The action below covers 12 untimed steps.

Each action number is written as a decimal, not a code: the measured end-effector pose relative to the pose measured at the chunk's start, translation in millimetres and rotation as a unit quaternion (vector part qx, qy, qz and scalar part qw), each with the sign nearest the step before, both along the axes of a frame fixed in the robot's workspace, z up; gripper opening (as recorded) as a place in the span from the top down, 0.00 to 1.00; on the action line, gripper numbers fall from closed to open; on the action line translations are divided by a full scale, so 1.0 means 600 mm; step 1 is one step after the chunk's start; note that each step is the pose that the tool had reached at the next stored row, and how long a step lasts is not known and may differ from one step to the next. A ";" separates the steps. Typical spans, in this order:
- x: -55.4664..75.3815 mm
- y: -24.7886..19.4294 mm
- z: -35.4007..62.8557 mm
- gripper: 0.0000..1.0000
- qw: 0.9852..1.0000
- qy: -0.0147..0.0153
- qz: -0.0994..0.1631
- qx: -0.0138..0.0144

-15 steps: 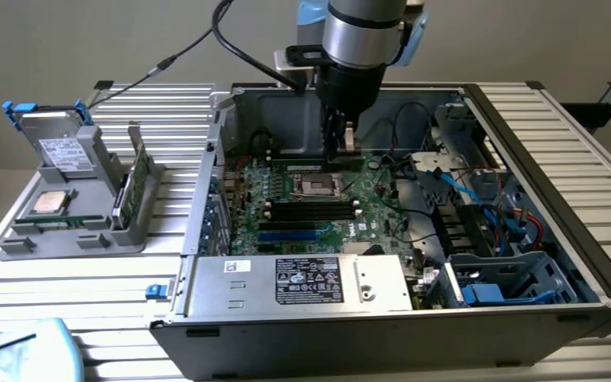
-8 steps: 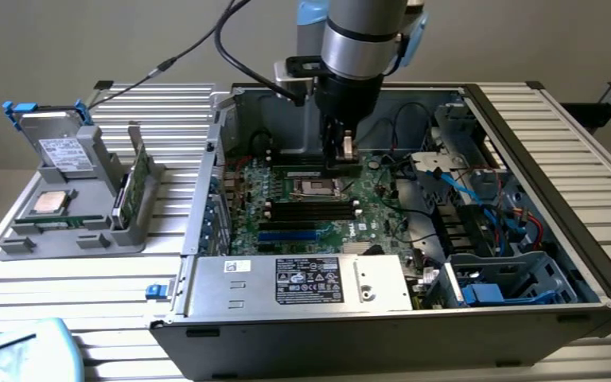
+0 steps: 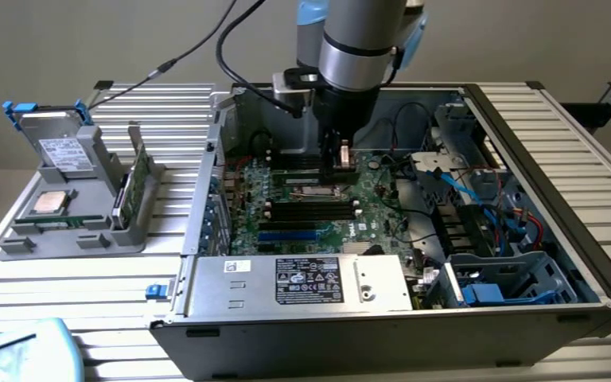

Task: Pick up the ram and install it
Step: 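Insert the ram into the slot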

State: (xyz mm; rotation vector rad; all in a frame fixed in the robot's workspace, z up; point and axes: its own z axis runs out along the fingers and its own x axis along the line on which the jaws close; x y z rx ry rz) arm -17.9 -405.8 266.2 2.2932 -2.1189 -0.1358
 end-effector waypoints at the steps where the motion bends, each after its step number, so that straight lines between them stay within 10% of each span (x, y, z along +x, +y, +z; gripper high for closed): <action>1: -0.001 0.0000 -0.003 0.86 1.000 0.000 0.000 0.000; 12: -0.004 -0.0049 -0.020 0.86 1.000 0.000 0.000 0.000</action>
